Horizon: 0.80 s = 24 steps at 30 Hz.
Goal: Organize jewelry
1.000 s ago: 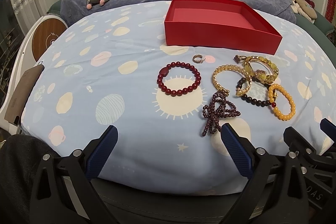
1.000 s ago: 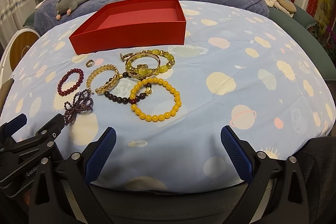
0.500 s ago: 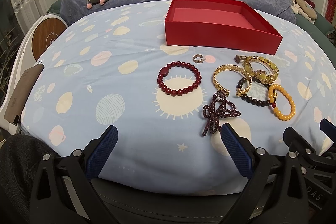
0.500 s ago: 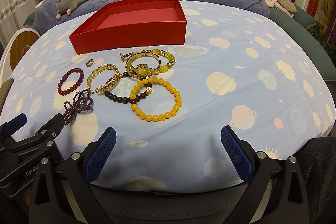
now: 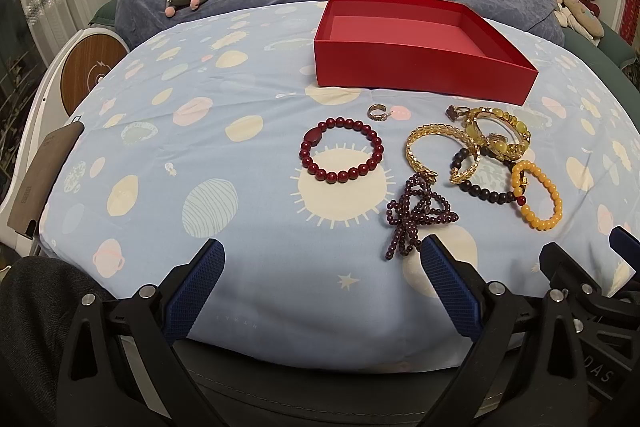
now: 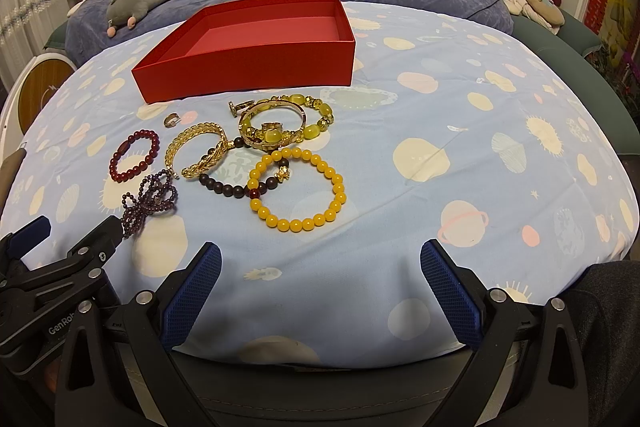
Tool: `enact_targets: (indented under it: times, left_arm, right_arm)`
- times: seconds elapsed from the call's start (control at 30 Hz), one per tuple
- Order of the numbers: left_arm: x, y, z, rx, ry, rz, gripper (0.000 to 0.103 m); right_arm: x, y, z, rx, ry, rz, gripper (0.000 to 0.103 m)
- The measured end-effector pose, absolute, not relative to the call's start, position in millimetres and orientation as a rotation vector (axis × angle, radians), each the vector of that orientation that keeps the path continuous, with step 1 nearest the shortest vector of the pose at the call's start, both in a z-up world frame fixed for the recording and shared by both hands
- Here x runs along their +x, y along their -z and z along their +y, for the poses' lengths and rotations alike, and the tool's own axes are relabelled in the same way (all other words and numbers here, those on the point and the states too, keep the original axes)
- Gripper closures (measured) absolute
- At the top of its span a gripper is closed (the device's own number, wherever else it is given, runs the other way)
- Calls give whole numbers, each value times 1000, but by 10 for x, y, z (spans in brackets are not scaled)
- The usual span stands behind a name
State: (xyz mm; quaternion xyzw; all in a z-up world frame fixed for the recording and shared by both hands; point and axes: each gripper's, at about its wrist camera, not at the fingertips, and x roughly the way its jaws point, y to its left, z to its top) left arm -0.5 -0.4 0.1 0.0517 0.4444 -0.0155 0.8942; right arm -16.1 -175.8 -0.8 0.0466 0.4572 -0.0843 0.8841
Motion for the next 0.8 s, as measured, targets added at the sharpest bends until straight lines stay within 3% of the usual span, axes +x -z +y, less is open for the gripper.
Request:
enact_targets:
  times: [0.8]
  left_arm:
    - [39,-64,148,9,46,936,9]
  right_arm:
    - [-152,-46,-1767,69,200,943,7]
